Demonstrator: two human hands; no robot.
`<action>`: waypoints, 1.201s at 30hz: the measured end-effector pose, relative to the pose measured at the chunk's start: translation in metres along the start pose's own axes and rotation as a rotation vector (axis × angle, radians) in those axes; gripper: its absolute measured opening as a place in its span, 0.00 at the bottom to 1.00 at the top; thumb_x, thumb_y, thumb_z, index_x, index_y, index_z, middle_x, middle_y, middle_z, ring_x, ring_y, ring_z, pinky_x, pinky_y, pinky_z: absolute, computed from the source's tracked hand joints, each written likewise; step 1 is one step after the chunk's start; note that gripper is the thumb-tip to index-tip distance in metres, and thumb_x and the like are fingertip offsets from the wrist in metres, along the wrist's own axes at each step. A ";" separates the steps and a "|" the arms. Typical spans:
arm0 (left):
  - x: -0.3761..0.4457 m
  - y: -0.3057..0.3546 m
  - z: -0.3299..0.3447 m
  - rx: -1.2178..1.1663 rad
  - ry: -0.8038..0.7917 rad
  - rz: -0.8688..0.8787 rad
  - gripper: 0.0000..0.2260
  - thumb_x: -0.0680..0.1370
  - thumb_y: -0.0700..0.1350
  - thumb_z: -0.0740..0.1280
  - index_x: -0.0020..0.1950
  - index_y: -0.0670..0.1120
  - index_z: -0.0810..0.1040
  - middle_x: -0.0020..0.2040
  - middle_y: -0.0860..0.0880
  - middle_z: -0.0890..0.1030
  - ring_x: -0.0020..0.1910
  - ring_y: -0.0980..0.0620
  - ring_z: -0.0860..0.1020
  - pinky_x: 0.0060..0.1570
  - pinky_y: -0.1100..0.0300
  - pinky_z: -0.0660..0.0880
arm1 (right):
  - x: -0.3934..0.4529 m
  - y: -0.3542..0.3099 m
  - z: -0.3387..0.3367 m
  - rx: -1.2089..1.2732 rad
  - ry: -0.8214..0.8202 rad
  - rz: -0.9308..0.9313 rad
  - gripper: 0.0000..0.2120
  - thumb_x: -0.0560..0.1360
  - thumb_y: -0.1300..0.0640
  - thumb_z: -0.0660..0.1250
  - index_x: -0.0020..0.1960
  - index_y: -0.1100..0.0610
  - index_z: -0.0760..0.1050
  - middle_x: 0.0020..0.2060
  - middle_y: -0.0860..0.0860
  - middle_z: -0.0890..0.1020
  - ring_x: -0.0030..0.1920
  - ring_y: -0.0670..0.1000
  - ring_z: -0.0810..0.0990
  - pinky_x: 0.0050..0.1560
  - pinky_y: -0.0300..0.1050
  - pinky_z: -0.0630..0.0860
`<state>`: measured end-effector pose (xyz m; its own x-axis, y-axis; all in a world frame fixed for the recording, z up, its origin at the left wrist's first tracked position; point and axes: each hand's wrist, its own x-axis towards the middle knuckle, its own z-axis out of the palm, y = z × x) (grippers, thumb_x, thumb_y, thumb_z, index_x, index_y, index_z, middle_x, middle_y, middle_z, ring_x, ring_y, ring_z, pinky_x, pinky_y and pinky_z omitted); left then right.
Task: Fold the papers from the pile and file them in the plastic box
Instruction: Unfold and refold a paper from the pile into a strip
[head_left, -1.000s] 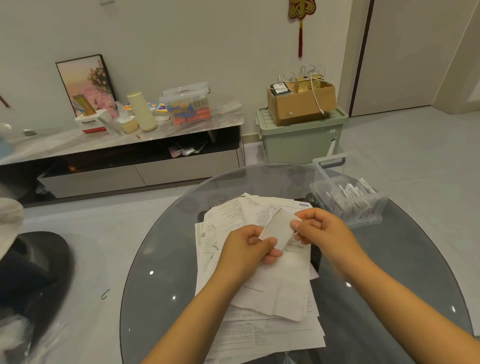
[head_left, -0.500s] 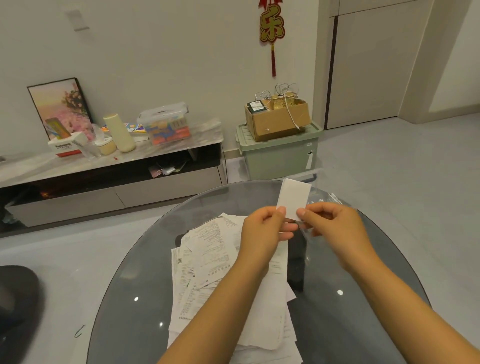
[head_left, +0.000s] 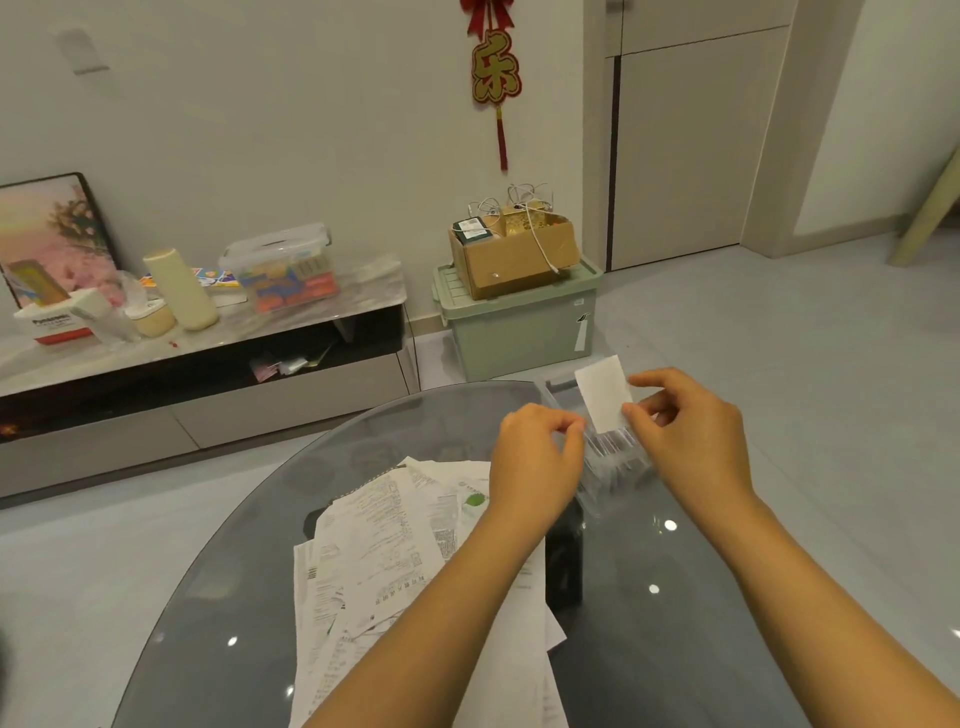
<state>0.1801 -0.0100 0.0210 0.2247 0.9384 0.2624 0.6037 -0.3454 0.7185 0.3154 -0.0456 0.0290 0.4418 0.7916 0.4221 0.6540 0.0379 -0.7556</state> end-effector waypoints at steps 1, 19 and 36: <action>0.002 -0.002 0.003 0.080 -0.019 0.064 0.10 0.79 0.48 0.62 0.54 0.49 0.83 0.54 0.53 0.79 0.54 0.56 0.71 0.55 0.63 0.67 | 0.001 0.003 0.001 -0.044 0.002 -0.010 0.10 0.73 0.60 0.69 0.54 0.53 0.78 0.36 0.47 0.79 0.39 0.51 0.78 0.42 0.51 0.79; 0.047 -0.003 0.021 0.477 -0.400 0.526 0.28 0.74 0.53 0.43 0.64 0.55 0.76 0.55 0.49 0.72 0.59 0.53 0.66 0.68 0.52 0.48 | 0.015 0.028 0.005 -0.283 0.078 -0.007 0.12 0.74 0.62 0.66 0.56 0.55 0.80 0.41 0.52 0.83 0.48 0.53 0.74 0.41 0.47 0.72; 0.044 -0.022 0.021 0.386 -0.332 0.530 0.28 0.72 0.53 0.42 0.53 0.49 0.80 0.51 0.50 0.72 0.54 0.54 0.66 0.67 0.56 0.48 | 0.013 0.030 0.013 -0.367 0.088 -0.066 0.09 0.72 0.62 0.68 0.51 0.55 0.83 0.39 0.52 0.84 0.44 0.53 0.73 0.38 0.45 0.67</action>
<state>0.1928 0.0387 0.0031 0.7440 0.6160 0.2589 0.5625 -0.7865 0.2549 0.3330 -0.0263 0.0049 0.4322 0.7387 0.5172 0.8521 -0.1468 -0.5024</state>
